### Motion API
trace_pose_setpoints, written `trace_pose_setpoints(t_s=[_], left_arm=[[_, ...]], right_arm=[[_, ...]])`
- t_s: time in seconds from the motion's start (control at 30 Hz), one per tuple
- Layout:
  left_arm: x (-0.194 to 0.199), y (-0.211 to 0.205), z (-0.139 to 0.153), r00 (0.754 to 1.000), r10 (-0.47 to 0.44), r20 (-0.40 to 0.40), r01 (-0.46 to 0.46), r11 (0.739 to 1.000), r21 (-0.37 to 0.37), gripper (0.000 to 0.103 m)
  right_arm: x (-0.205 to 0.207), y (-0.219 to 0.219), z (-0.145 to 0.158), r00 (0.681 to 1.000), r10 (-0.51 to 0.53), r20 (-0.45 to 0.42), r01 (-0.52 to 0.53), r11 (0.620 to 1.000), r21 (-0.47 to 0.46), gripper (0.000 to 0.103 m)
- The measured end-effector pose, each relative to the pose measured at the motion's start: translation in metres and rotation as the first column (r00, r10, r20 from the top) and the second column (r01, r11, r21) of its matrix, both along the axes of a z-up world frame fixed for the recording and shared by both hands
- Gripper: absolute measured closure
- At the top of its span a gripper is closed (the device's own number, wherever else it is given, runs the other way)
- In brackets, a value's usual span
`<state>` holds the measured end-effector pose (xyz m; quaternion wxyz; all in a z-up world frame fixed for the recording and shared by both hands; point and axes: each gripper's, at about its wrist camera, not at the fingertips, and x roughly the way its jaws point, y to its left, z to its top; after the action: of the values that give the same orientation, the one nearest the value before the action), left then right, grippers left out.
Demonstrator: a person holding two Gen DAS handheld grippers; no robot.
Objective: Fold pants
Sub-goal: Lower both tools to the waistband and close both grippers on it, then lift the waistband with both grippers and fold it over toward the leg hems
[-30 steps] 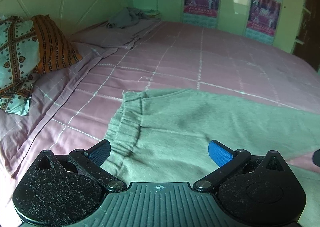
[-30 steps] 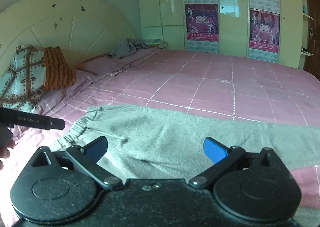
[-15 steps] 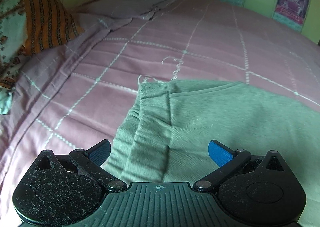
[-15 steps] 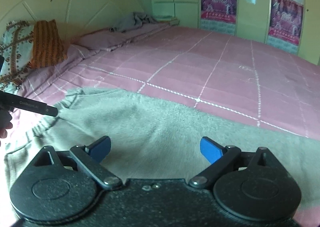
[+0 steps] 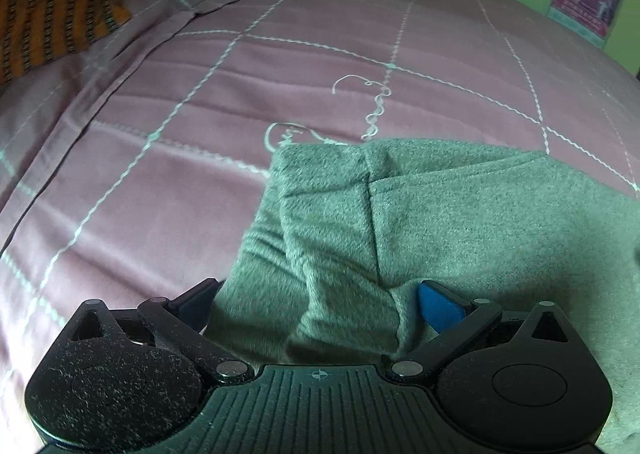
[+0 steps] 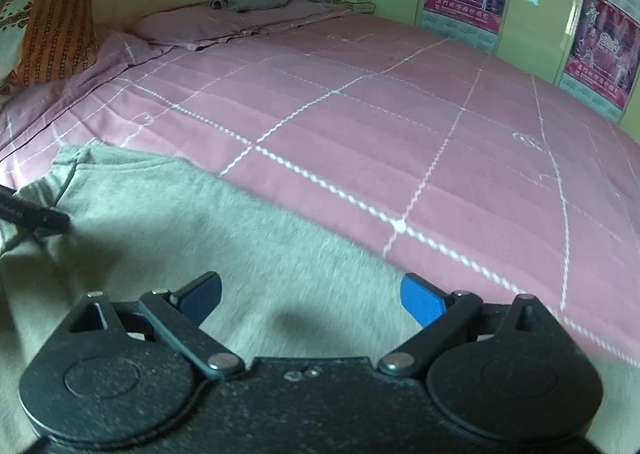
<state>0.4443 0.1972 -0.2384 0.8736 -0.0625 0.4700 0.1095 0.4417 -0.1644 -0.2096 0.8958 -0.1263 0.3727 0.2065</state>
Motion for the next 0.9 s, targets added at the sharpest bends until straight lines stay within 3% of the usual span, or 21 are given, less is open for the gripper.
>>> trace_pose_setpoints(t_s=[0.03,0.17,0.2,0.27,0.37,0.47,0.6,0.63,0.67,0.7,0.73,0.77,0.9], left_arm=[[0.001,0.001,-0.001,1.000,-0.011,0.002,0.011,1.000,-0.004,0.000],[-0.004,0.009,0.007,0.999,-0.043,0.034,0.045,0.998,-0.053,0.021],[-0.007,0.013,0.011,0.998,-0.053,0.044,0.056,0.997,-0.062,0.021],[-0.007,0.019,0.017,0.997,-0.052,0.055,0.055,0.998,-0.042,0.017],[-0.001,0.032,0.020,0.999,0.020,0.049,-0.020,1.000,0.000,0.002],[0.008,0.041,0.007,1.000,0.020,0.011,-0.020,0.999,-0.033,0.000],[0.013,0.049,-0.001,0.999,0.039,0.017,-0.037,0.995,-0.095,0.001],[0.014,0.047,-0.001,0.999,0.034,0.023,-0.031,0.995,-0.091,0.006],[0.011,0.045,0.003,0.999,0.027,0.043,-0.023,0.995,-0.099,0.025],[0.008,0.043,0.006,0.998,0.017,0.059,-0.009,0.993,-0.122,0.059],[0.008,0.041,0.011,0.998,0.017,0.068,-0.007,0.990,-0.143,0.062],[0.007,0.036,0.015,0.997,0.028,0.074,-0.019,0.993,-0.114,0.067],[-0.001,0.037,0.024,0.993,0.061,0.099,-0.050,0.993,-0.111,0.079]], right_arm=[[0.004,0.001,0.000,1.000,-0.001,-0.003,0.001,1.000,-0.001,0.006],[0.026,0.004,-0.004,1.000,-0.015,-0.010,0.015,1.000,-0.019,0.007],[0.030,0.003,-0.003,1.000,-0.017,-0.010,0.017,1.000,-0.010,0.006],[0.038,0.003,-0.002,1.000,-0.016,-0.016,0.017,1.000,0.010,0.005],[0.047,0.008,-0.006,1.000,0.007,-0.022,-0.008,1.000,-0.022,0.005],[0.053,0.014,-0.015,0.999,0.020,-0.044,-0.022,0.998,-0.053,0.005],[0.057,0.018,-0.027,0.997,0.026,-0.072,-0.030,0.998,-0.053,0.006],[0.056,0.018,-0.028,0.997,0.030,-0.075,-0.034,0.998,-0.044,0.012],[0.056,0.018,-0.028,0.996,0.035,-0.079,-0.038,0.999,-0.034,0.029],[0.055,0.017,-0.026,0.996,0.044,-0.082,-0.046,0.999,-0.015,0.042],[0.054,0.017,-0.023,0.996,0.044,-0.084,-0.044,0.999,0.003,0.075],[0.053,0.016,-0.019,0.994,0.046,-0.096,-0.043,0.999,0.030,0.093],[0.027,0.025,-0.007,0.995,0.076,-0.066,-0.075,0.997,0.012,0.095]])
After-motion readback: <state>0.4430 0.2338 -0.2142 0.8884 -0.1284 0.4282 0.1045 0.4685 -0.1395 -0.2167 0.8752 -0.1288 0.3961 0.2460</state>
